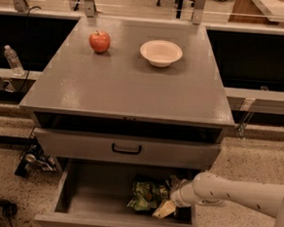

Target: Pick green jalapeno chip bag from middle drawer and place on counter

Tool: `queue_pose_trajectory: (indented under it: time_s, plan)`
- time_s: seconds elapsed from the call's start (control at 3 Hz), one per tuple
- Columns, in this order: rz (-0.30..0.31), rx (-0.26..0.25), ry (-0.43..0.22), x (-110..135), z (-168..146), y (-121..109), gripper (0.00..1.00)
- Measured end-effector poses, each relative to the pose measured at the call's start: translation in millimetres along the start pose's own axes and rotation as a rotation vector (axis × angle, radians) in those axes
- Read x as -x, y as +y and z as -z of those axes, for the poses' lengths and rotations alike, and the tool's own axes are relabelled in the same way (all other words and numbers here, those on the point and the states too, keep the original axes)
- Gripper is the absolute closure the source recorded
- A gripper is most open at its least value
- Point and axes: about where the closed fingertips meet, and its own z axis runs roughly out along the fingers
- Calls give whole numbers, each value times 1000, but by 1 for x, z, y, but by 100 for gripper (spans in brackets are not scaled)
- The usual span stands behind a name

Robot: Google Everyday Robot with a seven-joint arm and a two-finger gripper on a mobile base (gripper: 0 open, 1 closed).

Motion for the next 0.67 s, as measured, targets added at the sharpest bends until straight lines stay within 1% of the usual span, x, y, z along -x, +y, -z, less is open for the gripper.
queue_pose_trajectory:
  time_s: [0.33, 0.67]
  plan:
    - [-2, 13, 7, -3, -3, 2, 0]
    - [0, 22, 11, -5, -6, 4, 18]
